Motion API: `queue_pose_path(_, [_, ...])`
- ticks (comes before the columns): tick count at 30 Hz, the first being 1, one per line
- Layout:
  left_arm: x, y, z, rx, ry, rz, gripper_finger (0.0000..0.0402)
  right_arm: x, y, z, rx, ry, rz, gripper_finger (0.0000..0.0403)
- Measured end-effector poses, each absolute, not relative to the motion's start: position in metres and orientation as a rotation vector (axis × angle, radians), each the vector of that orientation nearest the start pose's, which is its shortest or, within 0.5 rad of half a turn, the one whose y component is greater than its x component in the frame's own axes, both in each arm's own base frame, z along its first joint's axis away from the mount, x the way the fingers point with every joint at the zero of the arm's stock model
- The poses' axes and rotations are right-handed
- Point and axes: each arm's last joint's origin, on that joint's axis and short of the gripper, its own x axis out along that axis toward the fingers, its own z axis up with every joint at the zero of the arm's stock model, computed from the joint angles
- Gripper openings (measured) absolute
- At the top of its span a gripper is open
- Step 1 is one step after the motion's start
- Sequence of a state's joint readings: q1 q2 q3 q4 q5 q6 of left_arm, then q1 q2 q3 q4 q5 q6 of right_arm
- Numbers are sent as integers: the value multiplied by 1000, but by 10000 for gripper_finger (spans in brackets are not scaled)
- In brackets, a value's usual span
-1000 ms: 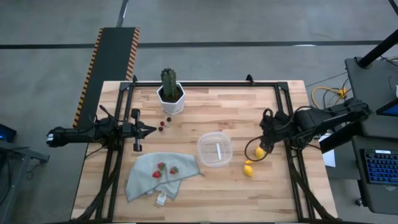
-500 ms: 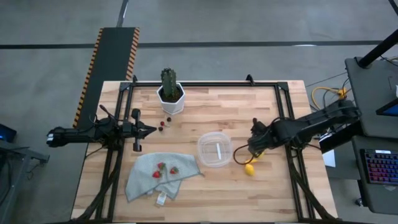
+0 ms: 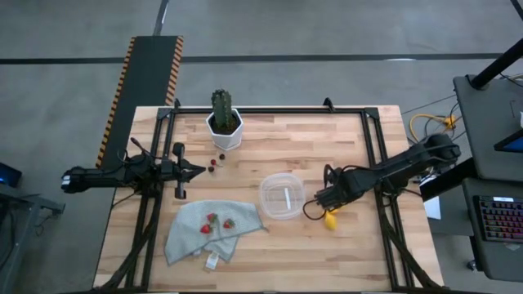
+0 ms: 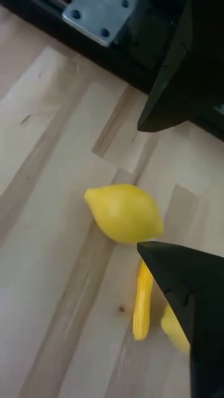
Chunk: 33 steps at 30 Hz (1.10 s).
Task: Pick and placing Produce into tupperware
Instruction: Put the top yellow lemon into the transparent container
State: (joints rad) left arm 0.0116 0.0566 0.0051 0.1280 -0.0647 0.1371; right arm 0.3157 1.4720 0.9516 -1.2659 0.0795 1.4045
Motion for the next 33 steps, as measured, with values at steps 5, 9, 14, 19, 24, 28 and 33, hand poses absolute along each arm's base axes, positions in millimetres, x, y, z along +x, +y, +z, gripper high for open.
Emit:
queue_pose_path(5, [101,3,173,135,-71,80,0,210,70,194,677,1470,-1032,307])
queue_pose_path(9, [101,3,173,135,-71,79,0,216,72,184,706,1447,-1032,311])
queue_pose_path(14, [101,3,173,136,-70,79,0,219,73,171,655,1492,-1068,309])
queue_pose_path(19, [101,3,173,136,-70,79,0,221,74,161,619,1525,-1094,311])
queue_pose_path(24, [101,3,173,136,-70,78,0,219,73,151,591,1551,-1126,307])
queue_pose_path(28, [101,3,173,136,-73,78,0,216,72,145,590,1554,-1135,306])
queue_pose_path(33, [100,3,174,136,-77,79,0,215,72,138,626,1526,-1111,302])
